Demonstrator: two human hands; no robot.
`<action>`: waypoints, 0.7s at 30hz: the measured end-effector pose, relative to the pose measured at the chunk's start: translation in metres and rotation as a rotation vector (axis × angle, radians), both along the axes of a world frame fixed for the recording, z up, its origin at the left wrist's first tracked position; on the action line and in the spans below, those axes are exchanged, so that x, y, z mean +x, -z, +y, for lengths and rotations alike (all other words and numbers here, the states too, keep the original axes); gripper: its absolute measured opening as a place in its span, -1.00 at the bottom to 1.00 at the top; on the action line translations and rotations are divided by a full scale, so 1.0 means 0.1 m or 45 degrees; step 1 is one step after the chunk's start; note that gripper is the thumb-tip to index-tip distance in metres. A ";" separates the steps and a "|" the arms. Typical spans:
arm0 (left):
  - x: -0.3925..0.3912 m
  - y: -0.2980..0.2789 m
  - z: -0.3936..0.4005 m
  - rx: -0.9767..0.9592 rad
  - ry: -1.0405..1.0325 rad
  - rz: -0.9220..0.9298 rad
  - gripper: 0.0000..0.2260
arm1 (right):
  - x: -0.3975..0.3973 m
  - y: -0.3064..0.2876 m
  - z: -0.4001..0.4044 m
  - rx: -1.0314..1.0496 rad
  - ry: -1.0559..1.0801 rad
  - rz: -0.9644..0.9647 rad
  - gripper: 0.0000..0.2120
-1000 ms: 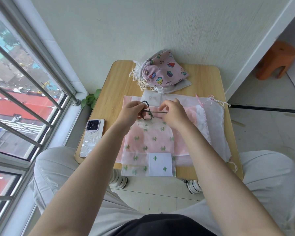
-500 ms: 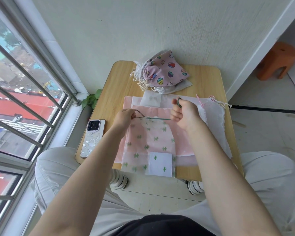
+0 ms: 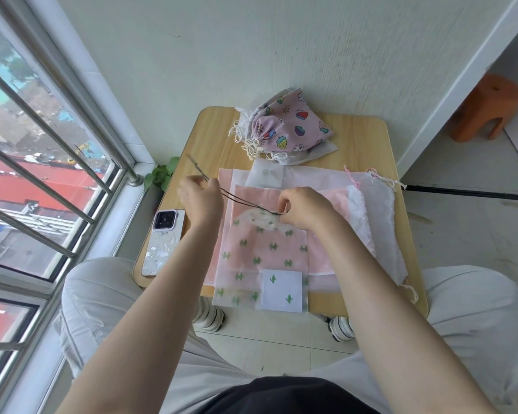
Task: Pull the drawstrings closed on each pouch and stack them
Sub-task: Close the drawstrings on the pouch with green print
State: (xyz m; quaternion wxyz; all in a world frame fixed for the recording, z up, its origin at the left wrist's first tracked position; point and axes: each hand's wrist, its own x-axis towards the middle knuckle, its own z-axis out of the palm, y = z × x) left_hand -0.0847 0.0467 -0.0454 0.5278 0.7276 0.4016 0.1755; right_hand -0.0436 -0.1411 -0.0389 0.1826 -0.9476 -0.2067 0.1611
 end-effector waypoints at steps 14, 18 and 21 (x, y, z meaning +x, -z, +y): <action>-0.01 -0.04 -0.12 0.687 1.309 0.354 -0.84 | 0.00 0.15 0.09 -0.047 0.063 -0.096 -0.82; 0.04 -0.13 -0.09 0.905 1.307 0.457 -0.89 | -0.05 0.13 0.11 -0.041 0.047 -0.124 -0.85; 0.07 -0.21 -0.07 0.931 1.338 0.565 -0.79 | -0.10 0.08 0.13 -0.022 0.031 -0.135 -0.91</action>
